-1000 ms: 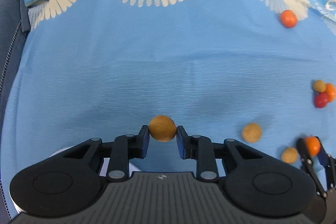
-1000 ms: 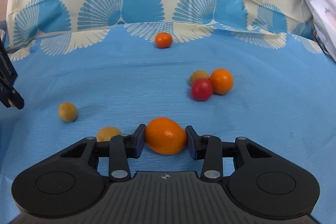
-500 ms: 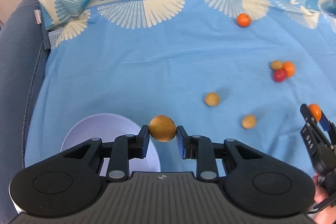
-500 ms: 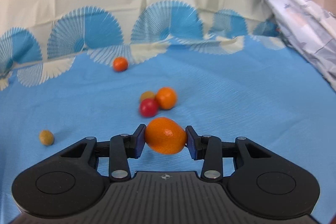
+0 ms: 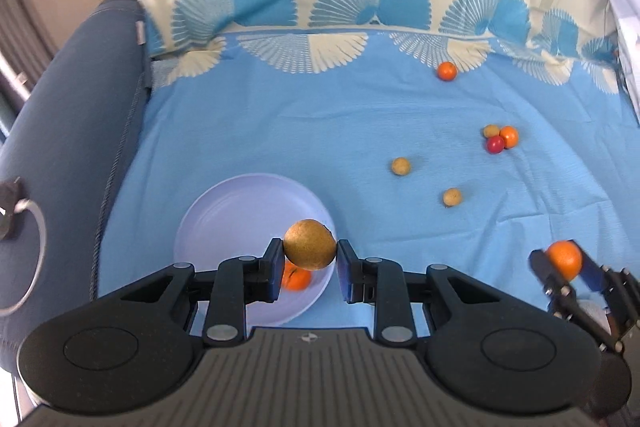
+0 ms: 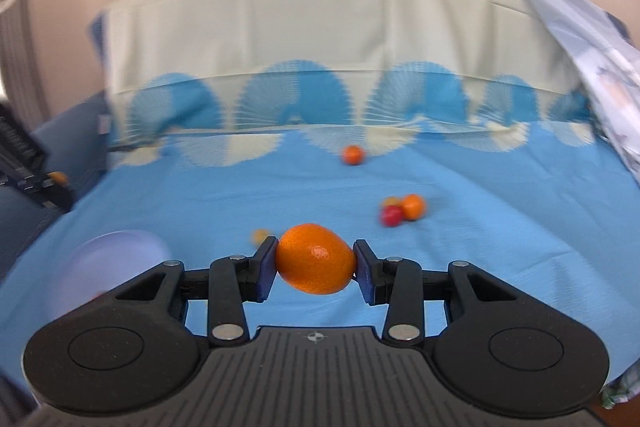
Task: Organize fruits
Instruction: 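Carry both fruits over the plate and open both tools to release them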
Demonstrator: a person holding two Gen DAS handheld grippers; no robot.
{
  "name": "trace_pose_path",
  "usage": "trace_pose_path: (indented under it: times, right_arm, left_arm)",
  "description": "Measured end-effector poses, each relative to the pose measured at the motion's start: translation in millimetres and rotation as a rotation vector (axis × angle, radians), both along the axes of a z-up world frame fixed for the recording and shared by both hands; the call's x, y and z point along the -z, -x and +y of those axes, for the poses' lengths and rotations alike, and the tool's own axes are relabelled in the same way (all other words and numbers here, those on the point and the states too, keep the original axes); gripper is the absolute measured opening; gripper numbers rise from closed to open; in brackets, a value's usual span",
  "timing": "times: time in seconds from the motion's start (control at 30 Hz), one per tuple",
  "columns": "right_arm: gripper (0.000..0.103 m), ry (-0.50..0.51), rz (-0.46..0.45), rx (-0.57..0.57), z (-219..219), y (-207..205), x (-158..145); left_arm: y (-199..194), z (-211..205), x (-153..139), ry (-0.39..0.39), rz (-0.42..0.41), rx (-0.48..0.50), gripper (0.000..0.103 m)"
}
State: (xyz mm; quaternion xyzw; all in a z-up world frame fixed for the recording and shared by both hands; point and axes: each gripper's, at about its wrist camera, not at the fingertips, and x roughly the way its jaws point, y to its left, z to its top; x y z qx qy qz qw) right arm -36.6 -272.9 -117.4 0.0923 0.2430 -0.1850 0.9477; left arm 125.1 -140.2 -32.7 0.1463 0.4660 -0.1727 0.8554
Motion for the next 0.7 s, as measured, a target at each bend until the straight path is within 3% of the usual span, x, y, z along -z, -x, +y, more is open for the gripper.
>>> trace_pose_path:
  times: [0.27, 0.7]
  right_arm:
    - [0.042, -0.024, -0.063, -0.196, 74.9, 16.7, -40.4]
    - [0.042, 0.023, -0.073, -0.359, 139.4, 24.1, -71.3]
  left_arm:
    - [34.2, 68.6, -14.4, 0.05, -0.031, -0.069, 0.031]
    - [58.3, 137.6, -28.9, 0.126, -0.07, -0.158, 0.031]
